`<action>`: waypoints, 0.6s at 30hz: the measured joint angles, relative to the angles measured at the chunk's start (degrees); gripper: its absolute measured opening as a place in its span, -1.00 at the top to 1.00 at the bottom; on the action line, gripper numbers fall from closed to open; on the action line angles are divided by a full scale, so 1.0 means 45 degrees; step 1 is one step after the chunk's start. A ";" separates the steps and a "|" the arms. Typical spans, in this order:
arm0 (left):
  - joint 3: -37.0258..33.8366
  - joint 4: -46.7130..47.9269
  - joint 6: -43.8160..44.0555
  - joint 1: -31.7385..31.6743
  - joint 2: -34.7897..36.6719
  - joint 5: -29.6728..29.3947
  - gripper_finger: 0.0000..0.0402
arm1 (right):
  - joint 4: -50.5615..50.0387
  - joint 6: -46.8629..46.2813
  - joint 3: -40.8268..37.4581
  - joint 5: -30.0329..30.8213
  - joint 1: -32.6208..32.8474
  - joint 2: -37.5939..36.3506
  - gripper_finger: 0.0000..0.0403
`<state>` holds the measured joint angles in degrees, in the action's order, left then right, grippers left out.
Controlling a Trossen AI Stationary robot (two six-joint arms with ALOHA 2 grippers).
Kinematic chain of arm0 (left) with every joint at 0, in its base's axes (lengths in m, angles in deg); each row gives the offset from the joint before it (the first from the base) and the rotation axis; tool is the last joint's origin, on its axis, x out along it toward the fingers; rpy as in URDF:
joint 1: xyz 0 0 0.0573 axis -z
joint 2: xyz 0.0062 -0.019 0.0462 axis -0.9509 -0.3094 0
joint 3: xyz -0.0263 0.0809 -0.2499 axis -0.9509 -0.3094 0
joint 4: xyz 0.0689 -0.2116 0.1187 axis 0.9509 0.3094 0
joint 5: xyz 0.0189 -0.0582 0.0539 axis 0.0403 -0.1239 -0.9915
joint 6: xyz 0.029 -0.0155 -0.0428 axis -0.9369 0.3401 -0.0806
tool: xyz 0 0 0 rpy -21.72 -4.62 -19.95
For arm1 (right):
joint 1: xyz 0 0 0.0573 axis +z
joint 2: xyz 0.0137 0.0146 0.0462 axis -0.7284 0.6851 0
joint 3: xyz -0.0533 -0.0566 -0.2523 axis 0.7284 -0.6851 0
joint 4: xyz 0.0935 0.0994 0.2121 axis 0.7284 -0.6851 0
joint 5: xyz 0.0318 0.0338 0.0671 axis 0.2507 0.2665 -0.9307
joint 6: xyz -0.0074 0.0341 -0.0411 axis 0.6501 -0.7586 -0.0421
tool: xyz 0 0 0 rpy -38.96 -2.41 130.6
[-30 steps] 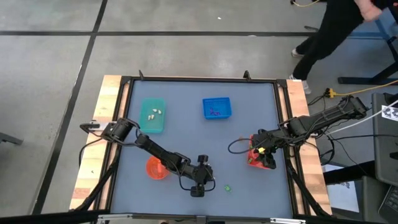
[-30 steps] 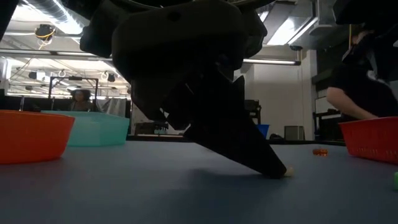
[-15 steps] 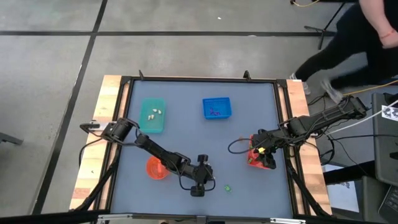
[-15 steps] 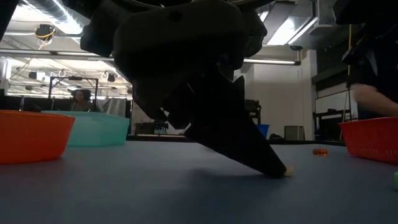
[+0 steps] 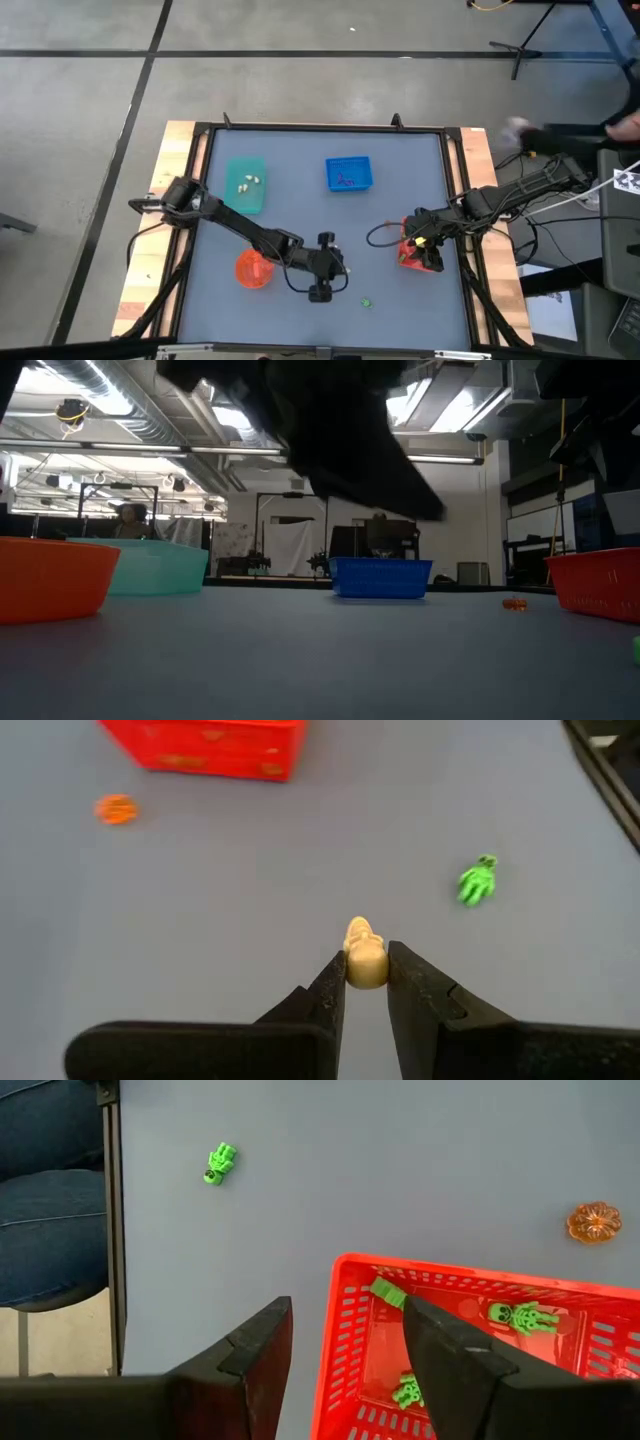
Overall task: Sort Halloween decoration
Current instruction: Put the white skull toy into the green bin
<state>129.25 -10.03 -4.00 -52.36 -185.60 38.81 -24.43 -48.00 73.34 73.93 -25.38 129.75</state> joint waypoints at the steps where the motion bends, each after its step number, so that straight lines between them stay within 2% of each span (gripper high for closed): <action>1: -0.0005 0.0454 -0.0072 -0.0104 0.0297 0.0011 0.79 | -0.0002 0.0000 0.0000 0.0000 0.0001 0.0000 0.05; 6: 0.0000 0.2961 -0.0093 -0.0795 0.2086 0.0011 0.79 | 0.0003 0.0000 0.0000 0.0000 0.0002 0.0000 0.05; 13: 0.0005 0.8029 -0.0077 -0.2090 0.4968 -0.0105 0.79 | 0.0020 0.0000 -0.0005 0.0000 0.0002 0.0000 0.05; 18: 0.0005 1.1778 0.0173 -0.3155 0.6778 -0.1136 0.79 | 0.0032 0.0000 0.0000 0.0000 0.0002 0.0000 0.05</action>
<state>129.27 42.97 -3.22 -66.56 -155.10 33.70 -24.29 -48.00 73.34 73.93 -25.37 129.75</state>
